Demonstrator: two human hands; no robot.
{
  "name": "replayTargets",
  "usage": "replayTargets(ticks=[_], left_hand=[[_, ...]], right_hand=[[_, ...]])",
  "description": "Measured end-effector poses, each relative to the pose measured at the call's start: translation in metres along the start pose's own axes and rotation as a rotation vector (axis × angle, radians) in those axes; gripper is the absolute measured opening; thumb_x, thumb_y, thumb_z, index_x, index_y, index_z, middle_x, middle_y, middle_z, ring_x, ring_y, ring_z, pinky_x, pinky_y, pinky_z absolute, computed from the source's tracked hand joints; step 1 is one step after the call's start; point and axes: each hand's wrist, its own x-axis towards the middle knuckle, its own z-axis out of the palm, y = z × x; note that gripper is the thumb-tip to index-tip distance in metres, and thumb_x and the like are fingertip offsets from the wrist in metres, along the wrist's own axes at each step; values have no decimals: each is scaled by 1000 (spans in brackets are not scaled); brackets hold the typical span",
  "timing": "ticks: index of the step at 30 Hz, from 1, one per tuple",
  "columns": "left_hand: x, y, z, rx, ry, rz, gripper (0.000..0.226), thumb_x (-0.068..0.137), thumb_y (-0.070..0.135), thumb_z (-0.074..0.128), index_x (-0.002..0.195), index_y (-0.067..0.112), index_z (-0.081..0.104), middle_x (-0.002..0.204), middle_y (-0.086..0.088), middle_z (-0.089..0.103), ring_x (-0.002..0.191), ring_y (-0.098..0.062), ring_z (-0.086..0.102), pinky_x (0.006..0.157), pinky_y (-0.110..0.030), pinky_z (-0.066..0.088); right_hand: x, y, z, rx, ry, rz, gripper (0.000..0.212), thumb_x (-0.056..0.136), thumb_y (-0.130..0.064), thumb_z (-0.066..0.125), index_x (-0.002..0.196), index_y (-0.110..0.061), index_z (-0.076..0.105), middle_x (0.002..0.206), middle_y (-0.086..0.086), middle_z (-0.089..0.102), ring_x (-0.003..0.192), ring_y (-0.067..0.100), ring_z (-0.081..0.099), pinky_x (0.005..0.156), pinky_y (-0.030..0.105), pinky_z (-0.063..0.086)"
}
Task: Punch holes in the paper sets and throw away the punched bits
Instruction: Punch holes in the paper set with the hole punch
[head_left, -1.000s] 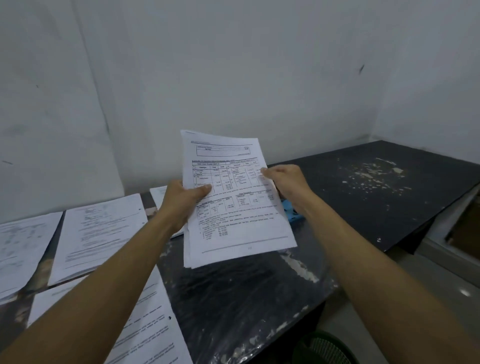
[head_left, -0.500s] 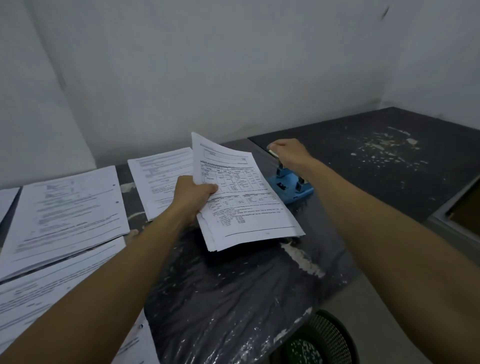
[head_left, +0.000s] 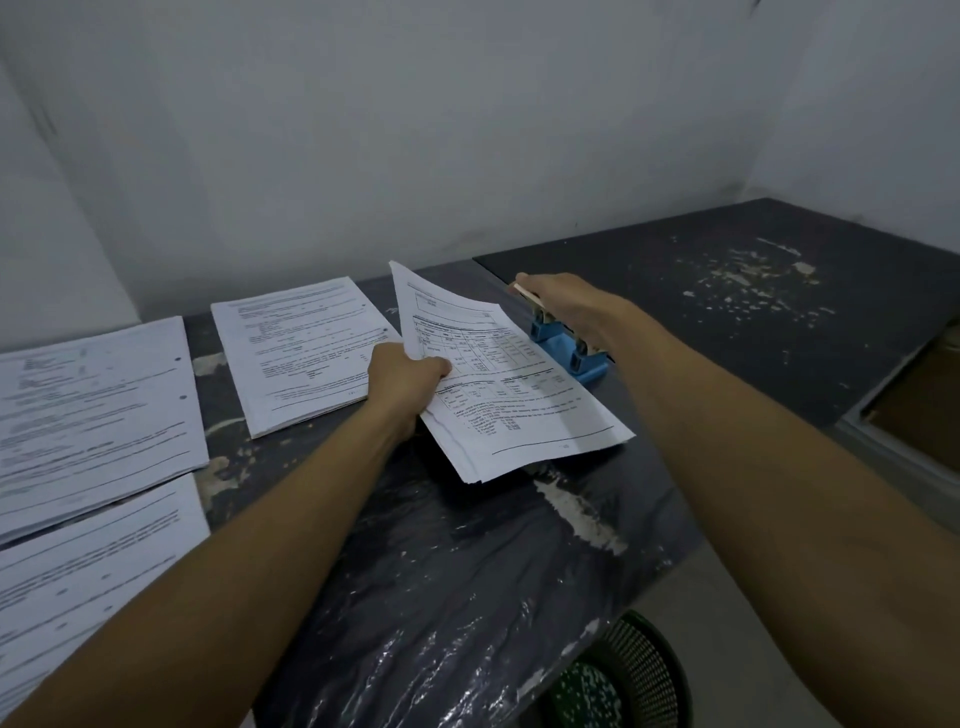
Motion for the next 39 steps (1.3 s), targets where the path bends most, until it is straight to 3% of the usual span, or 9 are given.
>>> replayTargets(ticks=[7,10,13,18,21,25,30,35,39], left_hand=[[-5,-14,13,-25,33,17,24,82,2,72,104,10,74,101,-3,75,85,-21,72,75,-39,62],[-6,-20,18,-29,42,30,18,82,4,73,93,18,73,99,-1,75,86,-20,72,76,-38,62],[-5,-21,20,24,25,45,18,83,8,73,100,13,75,100,-1,75,87,-20,72,77,-38,62],[-5,-19,24,45,34,14,15,80,5,72,92,16,72,97,-1,75,84,-21,72,75,-40,63],[-4,-15,25,5,39,-64,15,78,1,72,85,14,69,93,-4,73,84,-25,71,78,-46,62],[-5,-12,28,-38,59,-120,20,77,0,73,93,9,67,98,-7,72,88,-28,70,80,-46,61],[-14,-13,34,-60,88,-87,19,77,-1,70,79,18,65,90,-2,72,81,-22,69,70,-34,61],[-16,-14,32,-50,83,-61,20,79,1,71,81,20,66,90,1,71,80,-20,69,68,-31,59],[-16,-15,31,-45,77,-56,21,80,1,71,80,22,65,88,1,71,78,-19,69,70,-33,60]], right_hand=[[5,1,4,-68,-9,8,43,104,-52,31,112,-17,53,100,1,50,88,14,50,82,38,36],[4,1,3,-105,-14,-32,42,107,-42,30,106,-10,57,84,-1,47,76,10,43,72,32,36],[5,1,3,-150,-27,-68,35,109,-31,28,87,-20,53,81,1,46,72,12,39,72,29,34],[8,2,6,-195,-64,-70,35,108,-28,27,117,-11,56,90,3,51,77,15,43,68,26,35],[11,4,6,-197,-57,-68,33,108,-31,29,102,-16,57,89,4,52,77,15,45,66,25,36],[12,4,6,-185,-29,-66,33,107,-34,32,87,-21,54,84,2,52,73,14,45,64,24,36],[11,5,4,-153,-27,-79,38,106,-35,32,77,-23,52,81,2,51,74,15,45,66,27,36],[9,2,5,-170,-63,-88,37,107,-32,29,102,-10,58,95,8,58,83,19,51,75,32,40],[3,-2,7,-211,-71,-85,39,107,-27,28,127,-5,53,121,19,60,109,35,57,86,39,48]])
